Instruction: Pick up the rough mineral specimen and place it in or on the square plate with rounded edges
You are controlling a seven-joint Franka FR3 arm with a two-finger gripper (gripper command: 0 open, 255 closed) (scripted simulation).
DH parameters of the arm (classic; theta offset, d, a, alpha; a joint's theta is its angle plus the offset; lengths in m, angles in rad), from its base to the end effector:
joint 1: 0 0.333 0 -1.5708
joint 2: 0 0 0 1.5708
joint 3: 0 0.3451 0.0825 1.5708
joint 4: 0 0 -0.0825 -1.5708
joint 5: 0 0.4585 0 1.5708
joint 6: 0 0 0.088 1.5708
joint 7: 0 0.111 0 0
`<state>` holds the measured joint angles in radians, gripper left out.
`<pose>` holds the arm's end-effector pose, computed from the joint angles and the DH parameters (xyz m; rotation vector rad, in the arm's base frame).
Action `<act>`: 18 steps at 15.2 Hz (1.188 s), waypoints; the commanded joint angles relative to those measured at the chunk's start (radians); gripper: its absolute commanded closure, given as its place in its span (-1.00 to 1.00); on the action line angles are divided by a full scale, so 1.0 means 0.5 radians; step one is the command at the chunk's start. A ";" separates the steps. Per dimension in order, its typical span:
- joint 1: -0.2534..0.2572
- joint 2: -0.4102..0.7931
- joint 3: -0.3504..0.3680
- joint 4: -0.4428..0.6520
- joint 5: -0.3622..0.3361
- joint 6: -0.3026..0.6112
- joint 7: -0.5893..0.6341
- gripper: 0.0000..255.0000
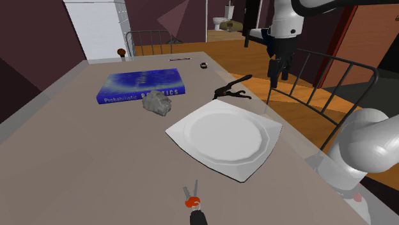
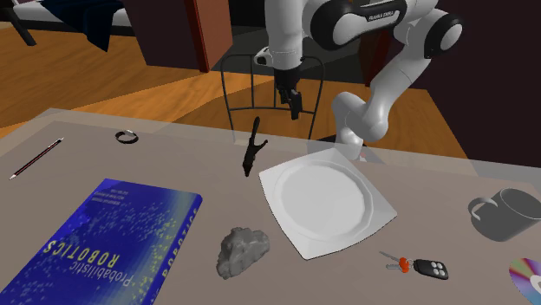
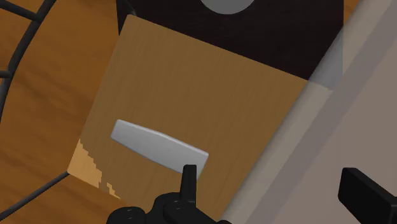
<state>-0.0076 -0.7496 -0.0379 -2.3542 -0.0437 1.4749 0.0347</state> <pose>0.3586 -0.0244 0.5871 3.1152 -0.1086 -0.2030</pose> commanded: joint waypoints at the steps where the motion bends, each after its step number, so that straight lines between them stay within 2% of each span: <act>1: 0.000 0.000 0.000 0.000 0.000 0.000 0.000 -1.00; 10: 0.143 0.455 0.236 0.305 0.162 0.245 0.186 -1.00; 18: 0.236 0.900 0.433 0.706 0.194 0.379 0.349 -1.00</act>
<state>0.1038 -0.3383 0.1629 -2.0342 0.0531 1.6523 0.1941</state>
